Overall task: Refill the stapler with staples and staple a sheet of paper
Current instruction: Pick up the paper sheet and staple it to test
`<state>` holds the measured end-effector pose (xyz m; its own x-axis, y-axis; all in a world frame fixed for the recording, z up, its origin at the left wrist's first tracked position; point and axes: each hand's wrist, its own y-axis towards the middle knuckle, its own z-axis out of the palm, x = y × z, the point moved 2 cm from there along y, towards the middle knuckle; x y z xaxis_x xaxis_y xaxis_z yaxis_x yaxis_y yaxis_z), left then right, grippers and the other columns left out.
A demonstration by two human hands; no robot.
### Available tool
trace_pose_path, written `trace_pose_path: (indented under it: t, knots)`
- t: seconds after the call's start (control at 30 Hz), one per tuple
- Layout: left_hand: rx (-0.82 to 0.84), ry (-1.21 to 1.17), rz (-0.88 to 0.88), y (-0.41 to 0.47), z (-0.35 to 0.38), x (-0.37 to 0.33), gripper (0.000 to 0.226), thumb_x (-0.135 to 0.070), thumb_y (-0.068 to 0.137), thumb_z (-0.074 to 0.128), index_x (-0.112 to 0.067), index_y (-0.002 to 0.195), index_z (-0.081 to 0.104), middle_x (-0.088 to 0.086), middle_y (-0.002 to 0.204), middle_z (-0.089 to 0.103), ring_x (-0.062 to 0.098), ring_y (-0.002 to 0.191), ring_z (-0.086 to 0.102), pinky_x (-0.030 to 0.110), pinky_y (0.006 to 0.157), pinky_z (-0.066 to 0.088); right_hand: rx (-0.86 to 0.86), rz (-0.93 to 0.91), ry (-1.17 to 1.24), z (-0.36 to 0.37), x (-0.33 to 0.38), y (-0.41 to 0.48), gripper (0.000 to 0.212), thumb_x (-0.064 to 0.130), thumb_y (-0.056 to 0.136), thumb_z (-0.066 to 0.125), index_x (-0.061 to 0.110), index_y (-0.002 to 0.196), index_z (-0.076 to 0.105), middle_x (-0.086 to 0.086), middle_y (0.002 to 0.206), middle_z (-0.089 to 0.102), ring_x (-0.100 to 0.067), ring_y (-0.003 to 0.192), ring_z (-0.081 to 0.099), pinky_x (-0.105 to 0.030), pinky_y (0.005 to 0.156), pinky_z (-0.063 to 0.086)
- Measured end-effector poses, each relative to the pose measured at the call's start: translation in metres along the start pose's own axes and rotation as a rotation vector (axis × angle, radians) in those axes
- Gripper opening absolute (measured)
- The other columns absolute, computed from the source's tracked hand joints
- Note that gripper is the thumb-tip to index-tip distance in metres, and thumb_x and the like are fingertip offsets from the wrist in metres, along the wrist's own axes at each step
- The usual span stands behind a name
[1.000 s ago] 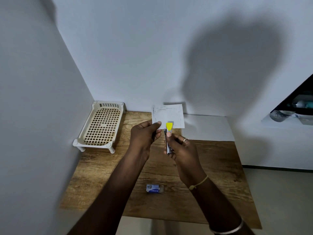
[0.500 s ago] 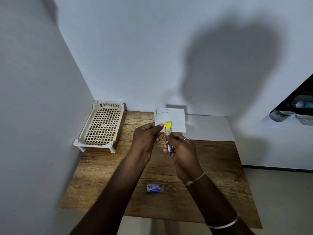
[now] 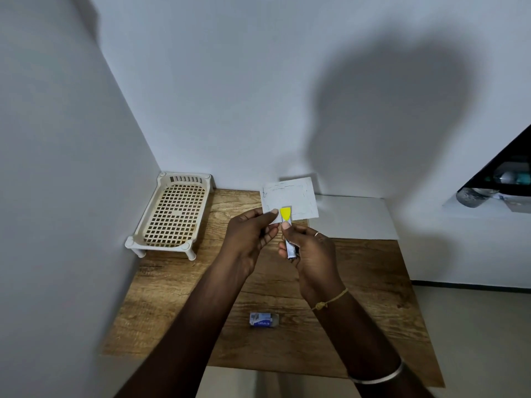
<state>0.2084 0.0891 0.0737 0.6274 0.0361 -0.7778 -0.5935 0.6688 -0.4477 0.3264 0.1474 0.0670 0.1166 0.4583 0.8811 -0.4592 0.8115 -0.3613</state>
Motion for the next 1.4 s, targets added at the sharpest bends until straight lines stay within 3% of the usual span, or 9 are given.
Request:
trace_pose_path:
  t: [0.27, 0.37, 0.43, 0.5, 0.63, 0.9, 1.23, 1.4]
  knots:
    - [0.029, 0.079, 0.015, -0.001, 0.005, -0.005, 0.005, -0.009, 0.086, 0.078, -0.006, 0.09, 0.076, 0.011, 0.088, 0.077, 0.017, 0.074, 0.071, 0.026, 0.074, 0.061, -0.036, 0.0, -0.003, -0.003, 0.001, -0.001, 0.013, 0.018, 0.081, 0.082, 0.01, 0.092, 0.08, -0.01, 0.081, 0.078, -0.017, 0.065, 0.072, -0.027, 0.058, 0.057]
    - [0.064, 0.057, 0.009, -0.005, 0.01, -0.006, 0.028, -0.024, 0.08, 0.086, -0.005, 0.099, 0.078, 0.012, 0.099, 0.079, 0.023, 0.084, 0.076, 0.032, 0.08, 0.061, -0.04, 0.005, 0.012, -0.003, 0.001, 0.0, 0.011, 0.017, 0.081, 0.083, 0.01, 0.09, 0.08, -0.011, 0.082, 0.078, -0.021, 0.067, 0.073, -0.032, 0.063, 0.061]
    - [0.079, 0.082, 0.023, -0.008, 0.015, -0.008, 0.034, -0.031, 0.071, 0.092, -0.009, 0.095, 0.081, 0.012, 0.1, 0.079, 0.024, 0.085, 0.077, 0.033, 0.08, 0.061, -0.044, 0.004, -0.003, -0.002, 0.0, 0.001, 0.014, 0.018, 0.081, 0.083, 0.01, 0.093, 0.08, -0.012, 0.085, 0.079, -0.024, 0.071, 0.075, -0.034, 0.067, 0.063]
    - [0.061, 0.109, 0.057, -0.009, 0.018, -0.01, 0.026, -0.027, 0.069, 0.093, -0.013, 0.087, 0.081, 0.01, 0.096, 0.08, 0.021, 0.078, 0.076, 0.031, 0.076, 0.061, -0.047, 0.001, -0.01, -0.002, 0.0, 0.001, 0.016, 0.018, 0.081, 0.083, 0.01, 0.094, 0.08, -0.011, 0.086, 0.079, -0.025, 0.075, 0.077, -0.035, 0.069, 0.063]
    - [0.025, 0.118, 0.1, -0.009, 0.021, -0.012, 0.038, -0.017, 0.072, 0.092, -0.003, 0.103, 0.077, 0.014, 0.096, 0.079, 0.019, 0.072, 0.072, 0.033, 0.077, 0.062, -0.037, -0.012, -0.007, 0.0, 0.004, 0.001, 0.018, 0.019, 0.08, 0.084, 0.01, 0.095, 0.08, -0.01, 0.088, 0.079, -0.025, 0.076, 0.078, -0.033, 0.067, 0.062]
    - [0.027, 0.094, 0.069, -0.003, 0.02, -0.005, 0.044, -0.015, 0.071, 0.092, -0.005, 0.109, 0.074, 0.014, 0.099, 0.079, 0.021, 0.076, 0.074, 0.031, 0.074, 0.062, -0.062, -0.017, -0.021, -0.005, 0.001, 0.001, 0.015, 0.017, 0.082, 0.082, 0.01, 0.094, 0.08, -0.008, 0.085, 0.08, -0.023, 0.074, 0.077, -0.028, 0.06, 0.06]
    - [0.0, 0.073, -0.054, 0.004, 0.012, 0.022, 0.051, -0.015, 0.07, 0.091, -0.003, 0.116, 0.071, 0.013, 0.104, 0.079, 0.029, 0.092, 0.077, 0.036, 0.083, 0.062, -0.122, 0.073, -0.116, -0.016, -0.018, 0.006, 0.012, 0.015, 0.083, 0.081, 0.008, 0.093, 0.078, -0.01, 0.083, 0.079, -0.022, 0.07, 0.076, -0.031, 0.062, 0.059]
    - [0.014, 0.079, -0.017, 0.003, 0.016, 0.014, 0.048, -0.016, 0.07, 0.092, -0.002, 0.112, 0.073, 0.014, 0.101, 0.079, 0.024, 0.083, 0.076, 0.031, 0.074, 0.062, -0.095, 0.036, -0.113, -0.014, -0.009, 0.007, 0.009, 0.017, 0.084, 0.08, 0.011, 0.09, 0.079, -0.01, 0.083, 0.079, -0.021, 0.07, 0.077, -0.031, 0.063, 0.06]
